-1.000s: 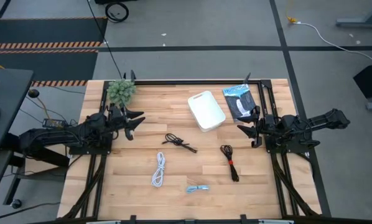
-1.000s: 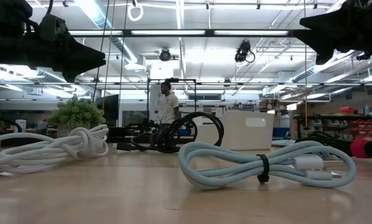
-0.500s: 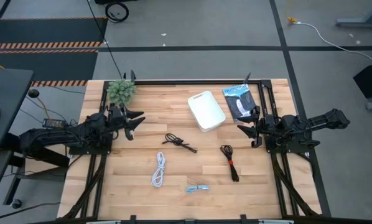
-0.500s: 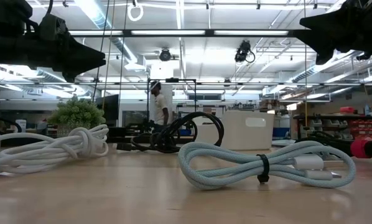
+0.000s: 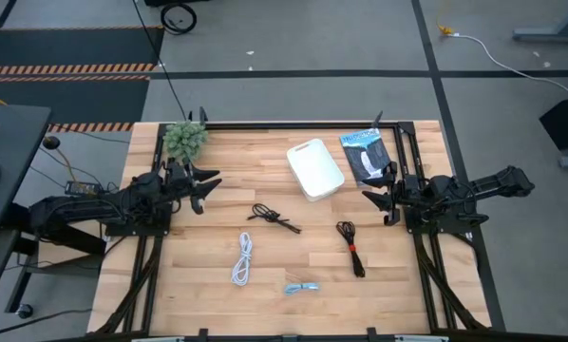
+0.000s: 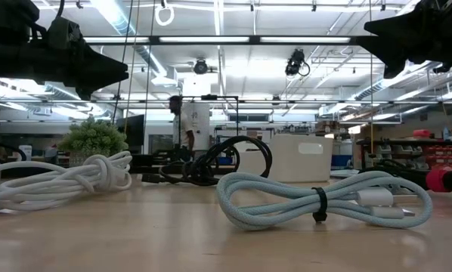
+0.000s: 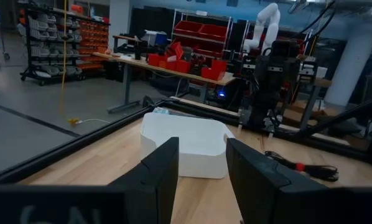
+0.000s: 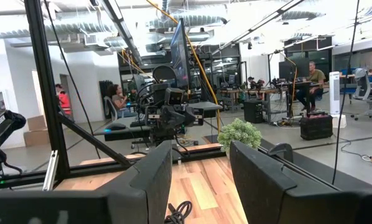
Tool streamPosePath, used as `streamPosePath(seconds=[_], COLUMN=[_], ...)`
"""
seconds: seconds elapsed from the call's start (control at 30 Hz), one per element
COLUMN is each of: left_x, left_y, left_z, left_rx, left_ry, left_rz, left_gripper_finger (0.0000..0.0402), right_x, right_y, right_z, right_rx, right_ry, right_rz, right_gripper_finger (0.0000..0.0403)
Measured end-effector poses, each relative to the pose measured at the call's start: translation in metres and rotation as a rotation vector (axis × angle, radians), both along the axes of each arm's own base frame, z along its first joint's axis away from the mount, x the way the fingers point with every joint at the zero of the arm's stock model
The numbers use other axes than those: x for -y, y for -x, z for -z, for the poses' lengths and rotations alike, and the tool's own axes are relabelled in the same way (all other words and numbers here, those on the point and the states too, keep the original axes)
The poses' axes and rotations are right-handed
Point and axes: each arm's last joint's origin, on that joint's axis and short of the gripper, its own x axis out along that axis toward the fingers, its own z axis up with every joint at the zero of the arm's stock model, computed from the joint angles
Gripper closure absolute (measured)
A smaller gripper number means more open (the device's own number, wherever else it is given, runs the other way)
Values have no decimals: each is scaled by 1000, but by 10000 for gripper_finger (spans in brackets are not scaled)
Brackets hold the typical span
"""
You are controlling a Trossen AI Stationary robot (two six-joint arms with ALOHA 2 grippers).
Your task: Pick and place USB-C Cables
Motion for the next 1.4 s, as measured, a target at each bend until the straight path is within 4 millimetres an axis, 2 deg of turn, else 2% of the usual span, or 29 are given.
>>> streamPosePath(seconds=[0.23, 0.43, 0.6, 0.73, 0.9, 1.1, 1.4], left_x=[0, 0, 3, 4, 5, 8, 7], left_y=[1, 1, -1, -8, -23, -40, -55], left_z=[-8, -12, -20, -21, -12, 0, 20], left_rx=[183, 235, 316, 317, 175, -12, -194], left_ry=[237, 264, 275, 259, 198, 108, 143], left_rz=[19, 22, 157, 167, 129, 227, 238], left_gripper_finger=[260, 260, 260, 260, 260, 260, 260], right_x=[0, 0, 0, 0, 0, 0, 0], right_y=[0, 0, 0, 0, 0, 0, 0], right_z=[0, 0, 0, 0, 0, 0, 0], right_rx=[0, 0, 0, 0, 0, 0, 0], right_ry=[0, 0, 0, 0, 0, 0, 0], right_rz=[0, 0, 0, 0, 0, 0, 0], right_gripper_finger=[234, 234, 234, 234, 234, 234, 234])
